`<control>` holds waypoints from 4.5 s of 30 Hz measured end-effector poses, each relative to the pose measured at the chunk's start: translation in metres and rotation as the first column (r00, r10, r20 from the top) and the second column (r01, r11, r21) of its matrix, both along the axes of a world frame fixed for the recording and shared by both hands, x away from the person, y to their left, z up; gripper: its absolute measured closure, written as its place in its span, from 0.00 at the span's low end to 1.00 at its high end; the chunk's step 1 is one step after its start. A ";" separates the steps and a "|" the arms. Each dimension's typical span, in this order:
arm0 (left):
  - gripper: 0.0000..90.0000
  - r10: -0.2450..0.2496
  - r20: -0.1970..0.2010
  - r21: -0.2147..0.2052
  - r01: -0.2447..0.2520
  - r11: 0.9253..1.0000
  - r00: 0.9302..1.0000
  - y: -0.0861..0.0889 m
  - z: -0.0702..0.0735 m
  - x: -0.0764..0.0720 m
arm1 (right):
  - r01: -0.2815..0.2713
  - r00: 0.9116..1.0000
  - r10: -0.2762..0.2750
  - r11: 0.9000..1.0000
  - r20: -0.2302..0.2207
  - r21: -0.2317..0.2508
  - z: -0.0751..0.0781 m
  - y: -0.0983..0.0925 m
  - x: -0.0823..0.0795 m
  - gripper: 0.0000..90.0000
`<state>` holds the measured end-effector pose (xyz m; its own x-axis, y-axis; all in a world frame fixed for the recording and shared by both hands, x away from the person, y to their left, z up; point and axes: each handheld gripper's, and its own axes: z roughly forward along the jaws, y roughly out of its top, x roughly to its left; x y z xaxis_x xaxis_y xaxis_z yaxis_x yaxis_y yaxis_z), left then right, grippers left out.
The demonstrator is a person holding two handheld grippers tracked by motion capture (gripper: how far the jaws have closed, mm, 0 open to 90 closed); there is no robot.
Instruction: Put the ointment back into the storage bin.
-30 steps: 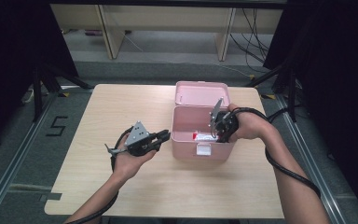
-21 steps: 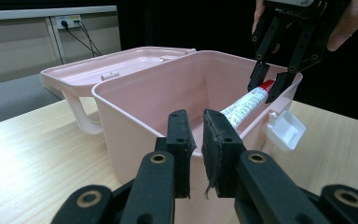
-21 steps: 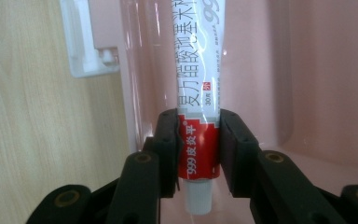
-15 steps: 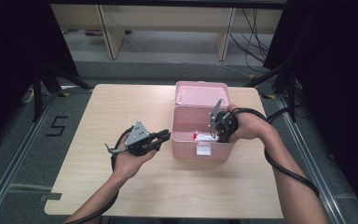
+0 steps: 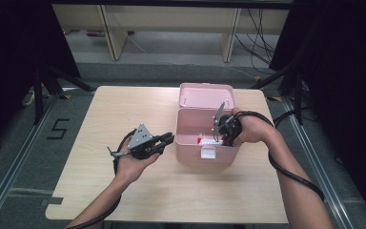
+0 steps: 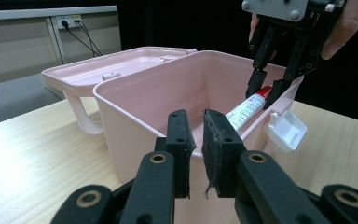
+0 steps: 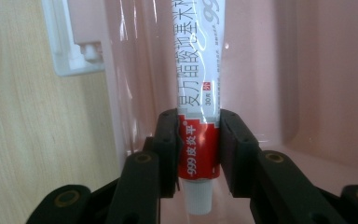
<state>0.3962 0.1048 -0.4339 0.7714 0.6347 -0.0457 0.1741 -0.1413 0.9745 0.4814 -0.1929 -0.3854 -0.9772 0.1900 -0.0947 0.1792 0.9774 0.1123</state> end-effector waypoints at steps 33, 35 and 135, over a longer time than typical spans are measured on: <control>0.82 0.025 -0.027 -0.040 -0.026 0.999 0.999 -0.001 0.002 0.010 | 0.054 0.998 -0.056 0.997 0.038 0.048 0.011 -0.007 0.000 0.78; 0.80 0.032 -0.033 -0.051 -0.034 0.998 0.999 -0.002 0.004 0.014 | 0.097 0.994 -0.100 0.993 0.039 0.062 0.013 -0.008 -0.003 0.81; 0.98 -0.034 -0.087 -0.052 0.029 0.998 0.996 -0.034 -0.013 0.003 | 0.785 0.380 -0.925 0.319 -0.006 0.531 -0.011 -0.057 0.147 0.89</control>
<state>0.3993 0.0707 -0.4466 0.7826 0.6053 -0.1455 0.2554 -0.0991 0.9617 0.6288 -0.2499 -0.3962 -0.1758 0.9841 0.0270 0.7803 0.1226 0.6133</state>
